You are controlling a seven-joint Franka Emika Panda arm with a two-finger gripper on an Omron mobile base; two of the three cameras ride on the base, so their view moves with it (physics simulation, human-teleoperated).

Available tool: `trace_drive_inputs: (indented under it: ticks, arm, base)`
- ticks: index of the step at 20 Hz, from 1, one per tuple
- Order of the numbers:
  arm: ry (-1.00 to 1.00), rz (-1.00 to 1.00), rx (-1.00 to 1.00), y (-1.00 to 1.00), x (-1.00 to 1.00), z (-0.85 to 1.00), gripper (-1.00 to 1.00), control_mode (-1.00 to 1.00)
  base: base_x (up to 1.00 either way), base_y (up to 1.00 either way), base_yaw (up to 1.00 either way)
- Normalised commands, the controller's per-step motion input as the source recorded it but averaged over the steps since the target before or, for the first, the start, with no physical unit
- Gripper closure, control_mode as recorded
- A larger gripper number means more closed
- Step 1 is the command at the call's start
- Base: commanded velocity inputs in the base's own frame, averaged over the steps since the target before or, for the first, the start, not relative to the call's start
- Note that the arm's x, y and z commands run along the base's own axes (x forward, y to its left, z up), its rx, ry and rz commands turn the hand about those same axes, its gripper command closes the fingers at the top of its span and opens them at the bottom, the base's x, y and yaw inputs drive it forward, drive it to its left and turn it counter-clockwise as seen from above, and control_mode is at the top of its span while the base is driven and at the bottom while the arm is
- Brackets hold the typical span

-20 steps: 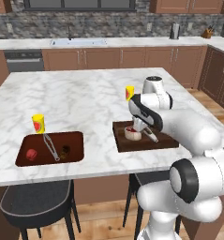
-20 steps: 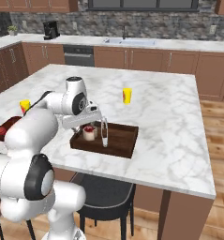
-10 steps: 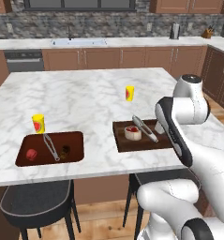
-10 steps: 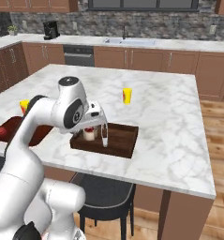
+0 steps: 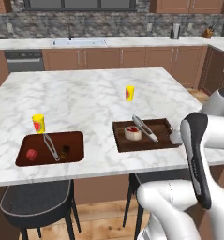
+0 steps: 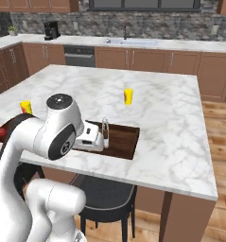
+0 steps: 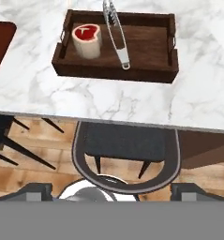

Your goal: Gather the sweet potato and bell pepper from the fridge and place them on a tray on the dining counter. Then gather the steak and fish from the fridge and place them on the other tray.

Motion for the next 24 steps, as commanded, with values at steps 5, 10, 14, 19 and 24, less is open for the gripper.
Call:
trace_drive_inputs:
  ticks: [5,10,14,19,24]
  arm:
    - [-0.1,-0.4,0.02,0.31,-0.64,-0.03,-1.0,-1.0]
    - [-0.01,-0.26,0.0,0.46,-0.13,-0.06,-1.0,-1.0]
    - [0.0,0.0,-0.01,0.08,0.0,0.0,-1.0,-1.0]
    - [0.0,0.0,0.0,0.0,0.0,0.0,-1.0,1.0]
    - [0.0,0.0,0.0,0.0,0.0,0.0,-1.0,1.0]
  base:
    - [0.0,0.0,0.0]
    - [0.0,0.0,0.0]
    - [0.0,0.0,0.0]
    - [-0.52,-0.41,-0.21]
    - [-0.29,-0.48,-0.51]
